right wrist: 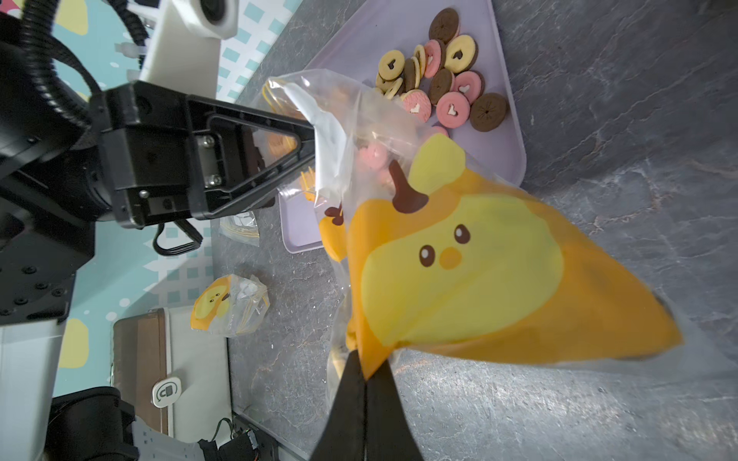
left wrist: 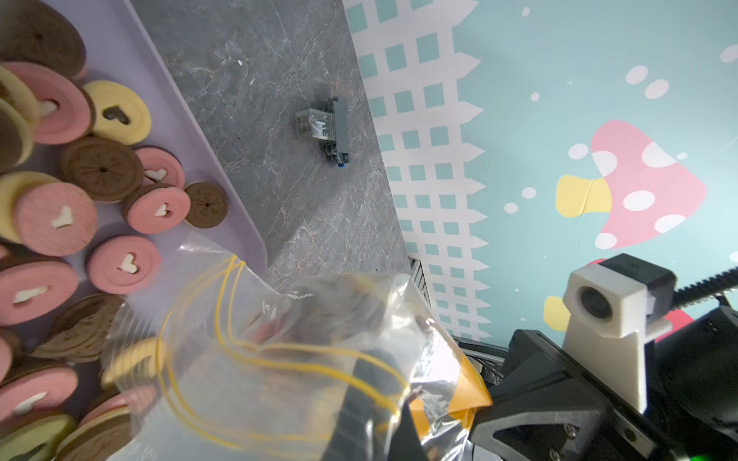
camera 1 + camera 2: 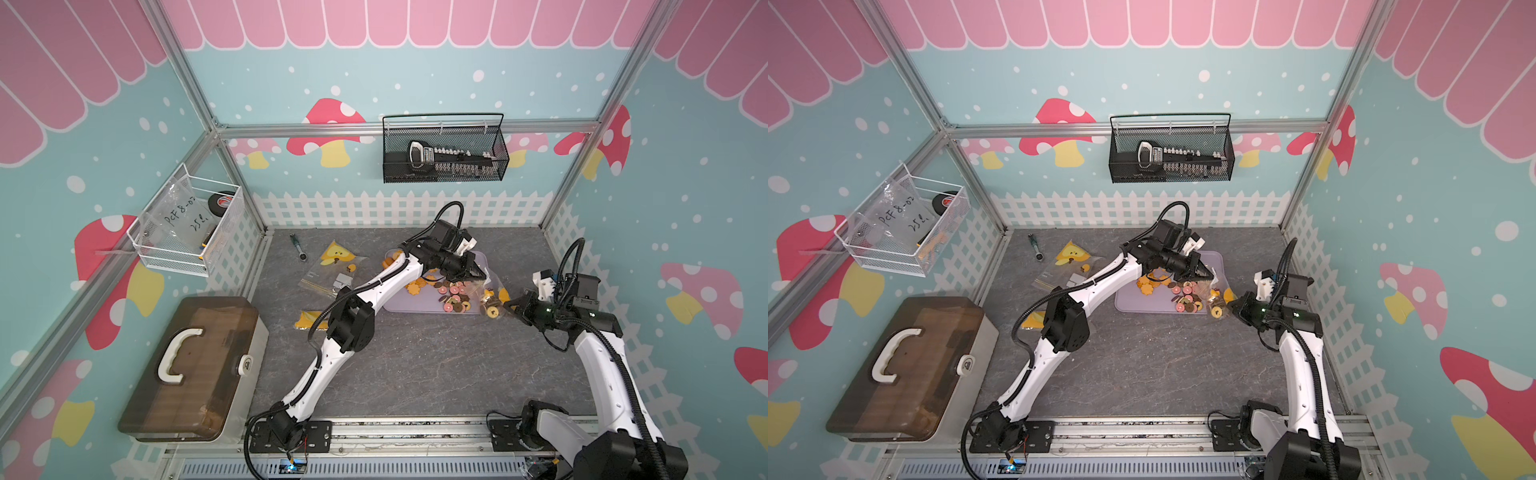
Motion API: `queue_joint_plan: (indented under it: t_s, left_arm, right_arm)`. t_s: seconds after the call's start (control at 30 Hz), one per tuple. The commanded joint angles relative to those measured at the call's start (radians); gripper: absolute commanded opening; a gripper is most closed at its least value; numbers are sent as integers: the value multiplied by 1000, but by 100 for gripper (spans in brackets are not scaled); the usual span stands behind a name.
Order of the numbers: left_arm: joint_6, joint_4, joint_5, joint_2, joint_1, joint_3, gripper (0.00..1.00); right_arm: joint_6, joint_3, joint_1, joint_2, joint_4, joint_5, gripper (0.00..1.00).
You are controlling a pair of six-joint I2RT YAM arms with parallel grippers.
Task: Pour cookies out of the ziploc bag
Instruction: 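Pour the cookies out of the ziploc bag onto the tray.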
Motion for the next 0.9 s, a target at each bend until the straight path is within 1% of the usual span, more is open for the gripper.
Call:
queue_joint_plan:
  t_s: [0.0, 0.3, 0.6, 0.87]
  left_arm:
    - [-59, 75, 25, 32, 4, 25, 0]
    - [-145, 201, 42, 86, 21, 22, 0]
    - [-210, 305, 48, 106, 46, -2, 0]
    - [-272, 385, 65, 134, 60, -5, 0]
  right_arm:
    - [-25, 38, -8, 12, 11, -14, 0]
    - [8, 81, -8, 68, 73, 1, 0]
    - [40, 107, -8, 147, 145, -2, 0]
    - [38, 164, -6, 213, 156, -6, 0]
